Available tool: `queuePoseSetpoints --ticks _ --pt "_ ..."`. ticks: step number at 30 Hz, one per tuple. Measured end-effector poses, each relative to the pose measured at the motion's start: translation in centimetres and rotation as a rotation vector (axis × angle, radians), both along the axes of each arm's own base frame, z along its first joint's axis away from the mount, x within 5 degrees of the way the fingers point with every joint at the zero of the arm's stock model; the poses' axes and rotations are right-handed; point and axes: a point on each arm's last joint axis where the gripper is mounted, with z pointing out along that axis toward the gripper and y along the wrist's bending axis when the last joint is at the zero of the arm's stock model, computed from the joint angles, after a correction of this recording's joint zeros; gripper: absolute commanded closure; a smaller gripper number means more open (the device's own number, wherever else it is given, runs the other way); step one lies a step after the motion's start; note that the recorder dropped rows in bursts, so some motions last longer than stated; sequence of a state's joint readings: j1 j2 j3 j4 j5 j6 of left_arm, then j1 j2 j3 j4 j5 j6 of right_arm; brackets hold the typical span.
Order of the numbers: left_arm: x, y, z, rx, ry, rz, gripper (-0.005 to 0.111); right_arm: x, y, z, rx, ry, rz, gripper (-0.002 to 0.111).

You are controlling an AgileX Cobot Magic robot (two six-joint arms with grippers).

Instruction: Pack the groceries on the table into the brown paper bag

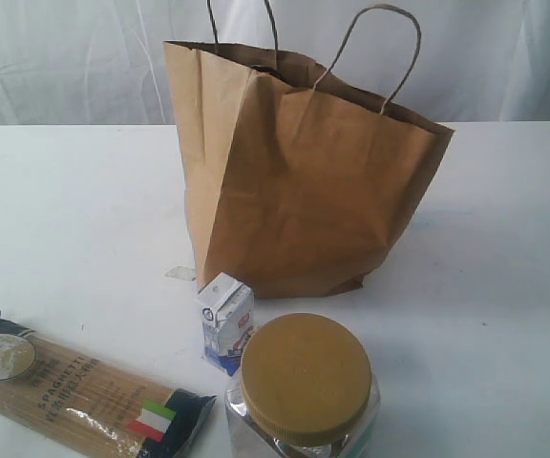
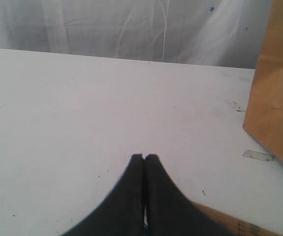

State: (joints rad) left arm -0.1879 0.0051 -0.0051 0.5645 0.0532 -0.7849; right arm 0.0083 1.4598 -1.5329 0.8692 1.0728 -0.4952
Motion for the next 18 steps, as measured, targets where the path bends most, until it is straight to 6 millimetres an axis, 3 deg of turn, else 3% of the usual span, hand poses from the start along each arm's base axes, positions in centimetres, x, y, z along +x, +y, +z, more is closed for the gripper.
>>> queuePoseSetpoints --ticks 3,6,11,13,18 --pt "0.0 0.0 0.0 0.000 0.000 0.000 0.107 1.3 -0.4 -1.1 0.045 0.047 0.031 0.108" --pt "0.0 0.0 0.0 0.000 0.000 0.000 0.107 3.6 -0.2 -3.9 0.084 0.098 0.134 0.108" --pt "0.0 0.0 0.0 0.000 0.000 0.000 0.107 5.4 0.6 -5.4 0.208 0.069 0.228 0.108" --pt "0.0 0.0 0.0 0.000 0.000 0.000 0.107 7.1 0.9 -7.7 0.257 0.122 0.235 0.108" --pt "0.0 0.0 0.0 0.000 0.000 0.000 0.107 7.6 3.3 -9.2 0.239 0.097 0.320 0.108"
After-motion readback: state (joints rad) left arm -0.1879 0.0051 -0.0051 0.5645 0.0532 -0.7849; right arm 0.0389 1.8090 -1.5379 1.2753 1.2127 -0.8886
